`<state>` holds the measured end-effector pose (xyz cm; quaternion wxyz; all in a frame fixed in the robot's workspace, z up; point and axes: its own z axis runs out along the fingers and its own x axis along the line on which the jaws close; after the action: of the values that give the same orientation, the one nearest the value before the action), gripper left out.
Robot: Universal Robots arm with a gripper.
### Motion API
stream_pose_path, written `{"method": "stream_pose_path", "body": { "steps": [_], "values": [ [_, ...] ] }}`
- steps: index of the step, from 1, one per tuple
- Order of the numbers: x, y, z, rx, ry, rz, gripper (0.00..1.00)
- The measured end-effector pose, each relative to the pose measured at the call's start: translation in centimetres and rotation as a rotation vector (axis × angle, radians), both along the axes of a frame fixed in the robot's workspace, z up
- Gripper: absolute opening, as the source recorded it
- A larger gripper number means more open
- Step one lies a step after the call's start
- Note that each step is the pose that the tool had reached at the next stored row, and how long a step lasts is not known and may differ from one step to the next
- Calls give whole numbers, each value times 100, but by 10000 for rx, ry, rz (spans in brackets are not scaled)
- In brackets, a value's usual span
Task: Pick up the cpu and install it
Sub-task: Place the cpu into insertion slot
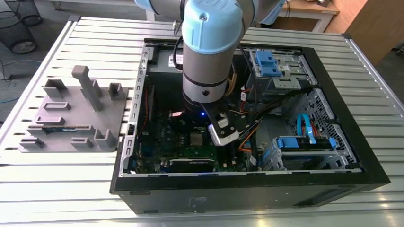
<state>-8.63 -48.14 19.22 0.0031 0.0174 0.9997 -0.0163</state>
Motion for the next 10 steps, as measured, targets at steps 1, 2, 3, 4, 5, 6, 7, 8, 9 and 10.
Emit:
{"method": "stream_pose_path", "body": {
  "steps": [1, 2, 3, 4, 5, 6, 7, 8, 9, 10],
  "values": [
    [0, 0, 0, 0, 0, 0, 51],
    [1, 0, 0, 0, 0, 0, 51],
    [1, 0, 0, 0, 0, 0, 51],
    [1, 0, 0, 0, 0, 0, 51],
    [3, 0, 0, -1, 0, 0, 51],
    [5, 0, 0, 0, 0, 0, 51],
    [6, 0, 0, 0, 0, 0, 51],
    [6, 0, 0, -1, 0, 1, 51],
    [6, 0, 5, -3, 2, 1, 51],
    [6, 0, 11, -3, 2, 0, 51]
  ]
}}
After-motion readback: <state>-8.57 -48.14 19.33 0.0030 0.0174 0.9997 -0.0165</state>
